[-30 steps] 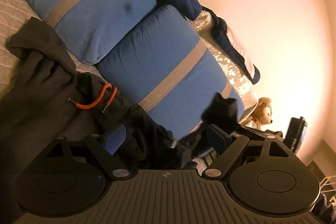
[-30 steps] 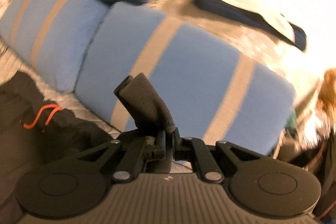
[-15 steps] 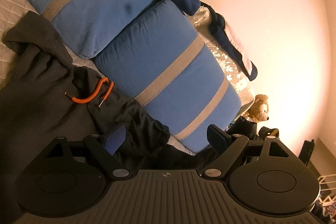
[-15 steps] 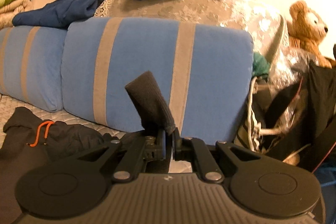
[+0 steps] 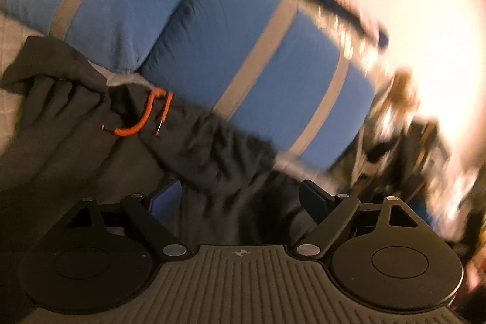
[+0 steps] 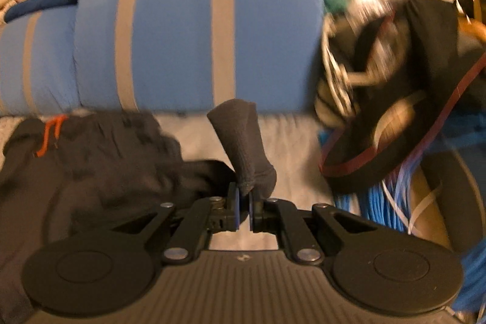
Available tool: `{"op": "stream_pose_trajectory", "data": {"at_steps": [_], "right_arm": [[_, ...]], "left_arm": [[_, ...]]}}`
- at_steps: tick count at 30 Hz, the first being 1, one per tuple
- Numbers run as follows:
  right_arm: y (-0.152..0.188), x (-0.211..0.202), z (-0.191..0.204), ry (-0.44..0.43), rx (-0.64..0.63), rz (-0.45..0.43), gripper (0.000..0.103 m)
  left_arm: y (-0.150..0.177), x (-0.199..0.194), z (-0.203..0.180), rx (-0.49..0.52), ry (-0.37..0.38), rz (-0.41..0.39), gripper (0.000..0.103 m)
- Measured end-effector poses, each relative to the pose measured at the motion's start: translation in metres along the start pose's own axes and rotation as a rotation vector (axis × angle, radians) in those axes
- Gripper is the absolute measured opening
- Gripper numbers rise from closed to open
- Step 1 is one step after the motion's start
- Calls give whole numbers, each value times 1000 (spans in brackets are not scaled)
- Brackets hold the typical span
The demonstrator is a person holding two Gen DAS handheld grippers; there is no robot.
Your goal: Fold clothes
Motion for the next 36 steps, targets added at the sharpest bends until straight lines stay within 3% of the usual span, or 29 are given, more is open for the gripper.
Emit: {"op": "stream_pose_trajectory", "data": {"at_steps": [2,4,5,7,9,10,14,18,21,25,33,35,36], "right_arm": [[19,5,-2,7,-8,39,9],[37,7,-2,10,-32,77,32],[47,7,1,7,-52,98,35],[63,4,9,6,-104,119,54],[75,-3,21,3,-169,116,66],[77,-6,25,-2,-187,111,68],[73,-16,30,-39,-154,74,68],[51,-23,9,-78,-2,21,68],[37,-19,-13,-35,49,1,72],[31,7,-38,-22,38,58,72],[29,61,-59,-118,23,193,76],[29,68,-59,-146,18,207,74],[29,70,-58,-159,16,218,56]], "left_arm": [[8,12,-3,34,-18,77,85],[16,21,-4,58,-27,139,85],[18,23,-4,66,-29,154,85],[22,25,-5,81,-30,174,85],[24,24,-5,87,-26,174,85],[24,25,-5,86,-26,176,85],[25,23,-4,80,-29,172,85],[21,21,-9,82,-13,155,85],[21,20,-10,83,-5,149,85],[20,20,-11,82,-1,143,85],[21,19,-9,80,-8,142,85],[21,19,-9,81,-9,141,85],[21,20,-9,79,-9,142,85]]}}
Point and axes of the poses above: each gripper's, at about its wrist camera, not at the fingertips, and x roughly the way its jaws point, z to its left, y to its underside, the point moved 8 cm from there along x, roughly the way its jaws point, and after that the axes turned 12 degrees about z, right-handed, at the moved point
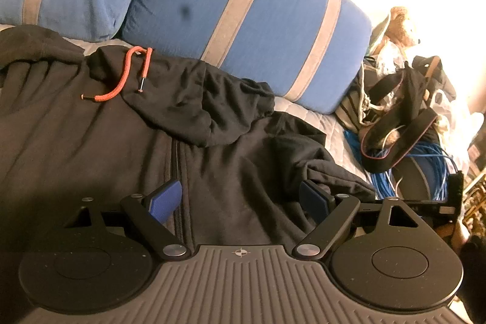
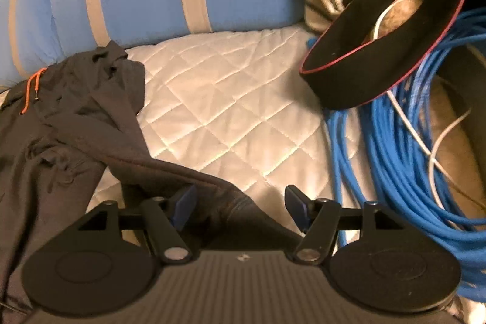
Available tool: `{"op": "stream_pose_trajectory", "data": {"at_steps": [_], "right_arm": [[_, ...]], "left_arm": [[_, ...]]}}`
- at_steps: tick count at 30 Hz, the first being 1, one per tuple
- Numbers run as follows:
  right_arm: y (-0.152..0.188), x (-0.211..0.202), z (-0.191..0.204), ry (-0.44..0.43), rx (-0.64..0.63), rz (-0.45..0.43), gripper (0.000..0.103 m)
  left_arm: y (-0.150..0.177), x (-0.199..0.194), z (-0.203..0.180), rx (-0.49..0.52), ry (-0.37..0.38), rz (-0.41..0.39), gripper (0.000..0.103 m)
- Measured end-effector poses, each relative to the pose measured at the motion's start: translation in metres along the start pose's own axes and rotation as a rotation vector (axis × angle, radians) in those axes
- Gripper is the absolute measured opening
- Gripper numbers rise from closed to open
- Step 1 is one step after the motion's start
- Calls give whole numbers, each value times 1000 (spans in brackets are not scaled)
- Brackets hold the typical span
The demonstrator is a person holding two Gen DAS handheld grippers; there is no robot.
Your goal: Fold clothes
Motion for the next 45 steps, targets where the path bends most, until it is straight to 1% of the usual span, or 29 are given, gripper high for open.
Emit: {"op": "stream_pose_trajectory", "data": {"at_steps": [1,2,4,8,12,14,15,17,21,23,26,29,34,39,41,42,43,45], "right_arm": [[0,2,1,-7,-6,9,29],[-2,1,4,1,-22,11,21],[-5,-2,9,22,-55,10,15],[-22,-24,16,157,-147,-71,13],[-39,-64,33,394,-309,-242,13],[-35,-79,47,501,-414,-310,13],[-29,-82,55,541,-465,-328,13],[-10,-78,67,571,-538,-327,13],[41,-60,83,563,-633,-263,13],[63,-53,92,568,-633,-258,13],[86,-54,102,522,-587,-258,13],[102,-60,110,442,-525,-257,14],[114,-65,123,315,-431,-236,14],[124,-63,133,226,-376,-196,14],[129,-60,139,200,-373,-170,17],[131,-58,143,188,-376,-158,26],[133,-58,146,175,-377,-152,44],[137,-60,155,121,-377,-135,48]], "left_arm": [[0,0,0,-1,-1,1,85],[0,0,1,-3,-1,2,85],[0,0,1,-4,0,1,85],[0,0,0,-1,1,-1,85],[0,0,0,-3,1,-6,85],[0,-1,0,-5,2,-7,85],[-1,-2,0,-4,4,-10,85],[-1,-3,0,-2,8,-17,85],[-2,-4,-2,2,12,-21,85],[-2,-4,-2,5,13,-21,85],[-1,-4,-2,6,13,-20,85],[-1,-4,-2,8,11,-19,85],[0,-4,-2,10,5,-17,85],[1,-4,-2,11,2,-17,85],[1,-4,-3,13,1,-15,85],[1,-4,-3,14,1,-14,85],[1,-4,-3,15,1,-14,85],[1,-4,-3,15,1,-14,85]]}}
Point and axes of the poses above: each gripper's, at about its wrist camera, not at the fingertips, and x roughly the way its jaws point, z to its left, y to its underside, the point moved 8 cm from there along x, roughly the way its jaws point, and after that the axes turned 12 degrees about z, right-handed, at the moved point
